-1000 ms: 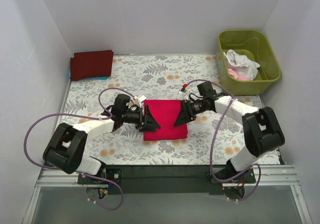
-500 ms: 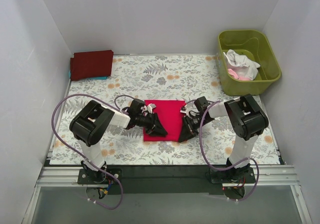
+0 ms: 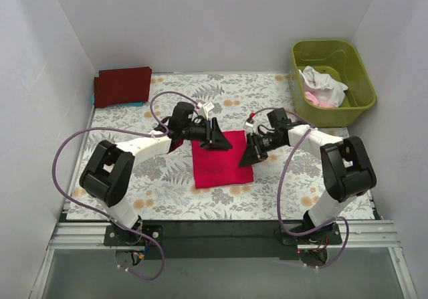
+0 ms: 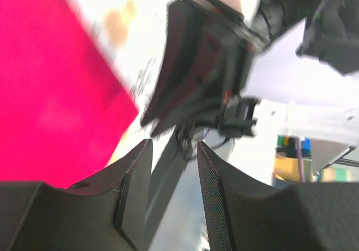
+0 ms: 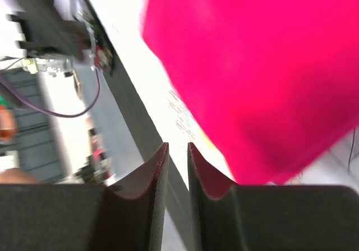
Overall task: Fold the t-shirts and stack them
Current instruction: Fold the tshirt
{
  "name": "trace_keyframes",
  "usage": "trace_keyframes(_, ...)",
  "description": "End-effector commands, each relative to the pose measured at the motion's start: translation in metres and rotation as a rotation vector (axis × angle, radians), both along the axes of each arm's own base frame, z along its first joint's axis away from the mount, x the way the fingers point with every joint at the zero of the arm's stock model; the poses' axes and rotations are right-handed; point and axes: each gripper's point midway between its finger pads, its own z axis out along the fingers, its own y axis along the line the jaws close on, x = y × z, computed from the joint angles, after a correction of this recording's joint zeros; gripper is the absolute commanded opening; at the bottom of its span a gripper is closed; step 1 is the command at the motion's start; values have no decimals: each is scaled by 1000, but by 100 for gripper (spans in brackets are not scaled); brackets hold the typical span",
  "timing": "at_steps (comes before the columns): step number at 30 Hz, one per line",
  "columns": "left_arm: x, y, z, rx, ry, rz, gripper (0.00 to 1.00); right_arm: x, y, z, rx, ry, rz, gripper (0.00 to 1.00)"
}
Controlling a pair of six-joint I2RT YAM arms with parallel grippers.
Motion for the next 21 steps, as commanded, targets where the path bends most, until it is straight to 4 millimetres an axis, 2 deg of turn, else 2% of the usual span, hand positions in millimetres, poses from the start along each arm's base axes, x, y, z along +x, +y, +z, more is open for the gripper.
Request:
trace_keyframes(1, 23, -4, -6, 6, -28, 43, 36, 25, 10, 44, 87, -193, 27, 27)
trace_keyframes(2, 29, -5, -10, 3, -2, 69, 36, 34, 13, 51, 95, -230, 28, 27)
trace_keyframes(3, 42, -3, -29, 10, 28, 96, 37, 38, 14, 47, 87, -232, 26, 28)
trace_keyframes(5, 67, 1, -38, 7, 49, 143, 36, 52, 15, 40, 65, -270, 19, 28)
trace_keyframes(6, 75, 2, -60, 23, 88, 154, 36, 57, 16, 29, 51, -258, 18, 28)
trace_keyframes(7, 87, 3, -63, 20, 85, 165, 37, 61, 16, 21, 37, -255, 12, 28)
trace_keyframes(9, 103, 12, -83, 41, 109, 182, 37, 68, 17, -2, 16, -241, 10, 29)
trace_keyframes(10, 105, 15, -103, 63, 152, 192, 38, 71, 17, -12, -3, -234, 0, 28)
trace_keyframes(13, 115, 25, -124, 83, 162, 197, 39, 77, 13, -44, -60, -202, -20, 29)
trace_keyframes(15, 117, 26, -120, 77, 160, 166, 41, 80, 8, -56, -85, -169, -40, 29)
trace_keyframes(16, 117, 26, -114, 64, 140, 146, 43, 86, 8, -54, -86, -184, -49, 29)
trace_keyframes(17, 119, 24, -94, 37, 98, 129, 47, 91, 7, -49, -82, -192, -58, 31)
trace_keyframes(19, 117, 25, -67, 1, 12, 78, 53, 97, 12, -24, -33, -232, -50, 35)
trace_keyframes(20, 116, 25, -35, -27, -64, 62, 57, 105, 17, -6, -1, -277, -38, 37)
trace_keyframes(21, 113, 29, -21, -29, -79, 43, 64, 107, 20, 13, 33, -315, -23, 40)
